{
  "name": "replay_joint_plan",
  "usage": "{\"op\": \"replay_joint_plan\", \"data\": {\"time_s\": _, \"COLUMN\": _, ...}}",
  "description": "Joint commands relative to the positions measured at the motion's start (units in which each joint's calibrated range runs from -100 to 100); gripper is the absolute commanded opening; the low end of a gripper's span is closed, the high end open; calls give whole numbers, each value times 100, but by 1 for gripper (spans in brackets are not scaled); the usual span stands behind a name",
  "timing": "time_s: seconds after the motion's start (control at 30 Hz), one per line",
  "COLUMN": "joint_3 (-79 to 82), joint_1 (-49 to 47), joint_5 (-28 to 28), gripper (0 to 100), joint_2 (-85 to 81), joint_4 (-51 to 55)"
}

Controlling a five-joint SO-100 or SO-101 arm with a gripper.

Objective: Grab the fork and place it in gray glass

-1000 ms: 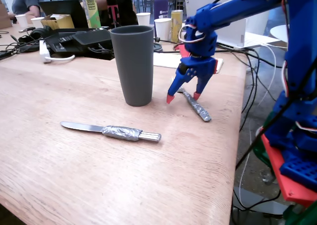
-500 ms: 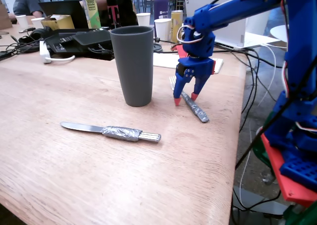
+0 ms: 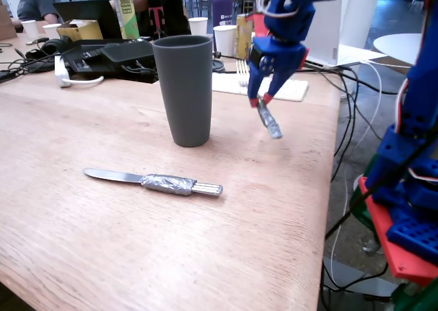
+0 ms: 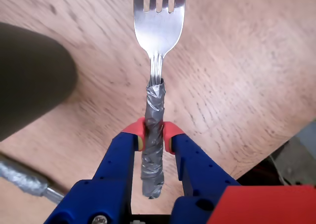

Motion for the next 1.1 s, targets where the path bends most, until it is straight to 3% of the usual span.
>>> {"op": "replay_joint_plan", "data": {"time_s": 0.0, "joint_3": -39, "joint_1": -102, "joint_5": 15, "gripper": 0, "joint_2": -1364, "joint_4": -37}}
{"op": "replay_joint_plan", "data": {"time_s": 0.27, "joint_3": -105, "joint_1": -136, "joint_5": 24, "gripper": 0, "joint_2": -3465, "joint_4": -160}}
{"op": "replay_joint_plan", "data": {"time_s": 0.43, "joint_3": -294, "joint_1": -136, "joint_5": 298, "gripper": 0, "joint_2": -3594, "joint_4": -571}}
{"op": "replay_joint_plan", "data": {"time_s": 0.53, "joint_3": -322, "joint_1": -186, "joint_5": 733, "gripper": 0, "joint_2": -3448, "joint_4": -1696}}
{"op": "replay_joint_plan", "data": {"time_s": 0.73, "joint_3": -983, "joint_1": -1709, "joint_5": 757, "gripper": 0, "joint_2": -1998, "joint_4": -3855}}
{"op": "replay_joint_plan", "data": {"time_s": 0.83, "joint_3": -1776, "joint_1": -2403, "joint_5": 757, "gripper": 0, "joint_2": -1449, "joint_4": -4110}}
{"op": "replay_joint_plan", "data": {"time_s": 1.07, "joint_3": -1776, "joint_1": -2318, "joint_5": 762, "gripper": 0, "joint_2": -969, "joint_4": -4110}}
